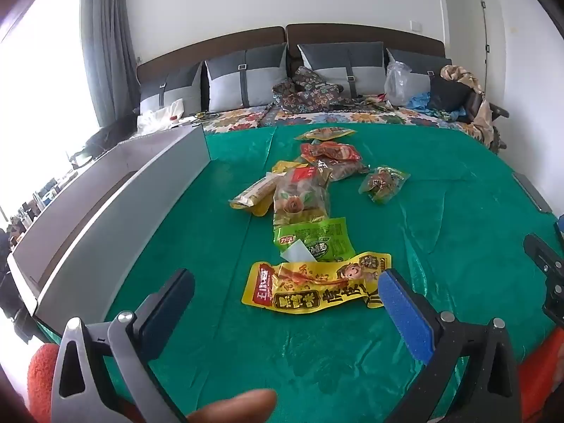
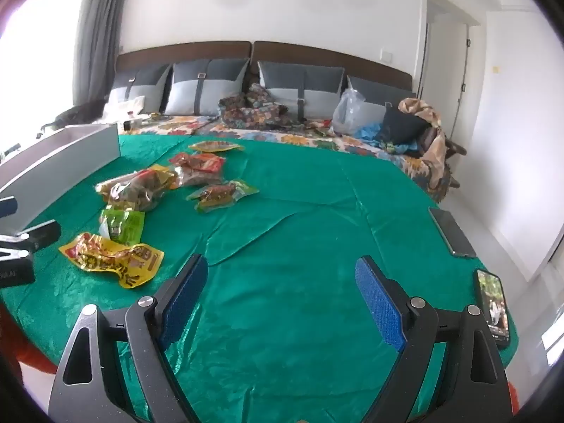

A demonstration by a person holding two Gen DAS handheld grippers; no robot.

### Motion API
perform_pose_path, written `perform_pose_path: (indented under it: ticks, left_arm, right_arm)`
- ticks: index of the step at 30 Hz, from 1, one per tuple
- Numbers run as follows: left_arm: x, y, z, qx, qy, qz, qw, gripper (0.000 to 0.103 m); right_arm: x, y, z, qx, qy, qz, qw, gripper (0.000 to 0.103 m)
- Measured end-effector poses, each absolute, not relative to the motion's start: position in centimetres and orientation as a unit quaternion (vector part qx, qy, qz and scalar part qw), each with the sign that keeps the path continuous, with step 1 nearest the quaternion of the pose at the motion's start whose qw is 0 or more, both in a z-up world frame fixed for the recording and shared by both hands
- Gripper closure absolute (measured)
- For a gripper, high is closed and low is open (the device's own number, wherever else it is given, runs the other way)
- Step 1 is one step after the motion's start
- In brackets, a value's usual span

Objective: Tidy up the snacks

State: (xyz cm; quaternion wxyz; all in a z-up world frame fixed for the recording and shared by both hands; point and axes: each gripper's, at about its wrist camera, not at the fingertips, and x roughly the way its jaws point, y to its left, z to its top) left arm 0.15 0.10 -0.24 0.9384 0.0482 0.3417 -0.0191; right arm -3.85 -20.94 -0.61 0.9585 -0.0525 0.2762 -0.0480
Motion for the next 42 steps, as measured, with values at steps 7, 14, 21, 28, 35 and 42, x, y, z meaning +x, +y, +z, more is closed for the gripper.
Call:
perform_pose_path:
  ticks: [7,14,21,28,35,42]
  left_arm:
    - [0.2,0.8,-0.9,0.049,0.335,0.005,0.941,0.000]
    - [-0.4,1.6,-1.5,0.048,0.342,0.024,0.938,0.000]
    - [0.1,2.0,-2.4,0.042,0.353,0.031,0.934,0.000]
    - [0.2,2.3,-2.9,0.043,0.357,0.031,0.933,0.000]
    - [1.1,2.6,-4.2,0.039,0.375,0.025,0.926,0.000]
    - [3.4,4.2,-7.1,0.011,0.417,0.034,0.908,0.000]
  right_arm:
    - [-4.1,-20.6,-0.6,-0.063,0.262,-0.055,0.961,0.015]
    - [-3.7,-20.7,-0.4,-0.059,0.271,-0.051,0.960,0.015]
    - [-3.3,-21.2,-1.5,-0.062,0.274,-0.041,0.959,0.015]
    - [-3.0,-21.6,-1.7,-0.056,0.277,-0.044,0.958,0.015]
    - [-2.9,-21.5,-1.9,-0.058,0.281,-0.040,0.957,0.015]
    - [-2.7,-21.5,-2.3,-0.057,0.287,-0.040,0.955,0.015]
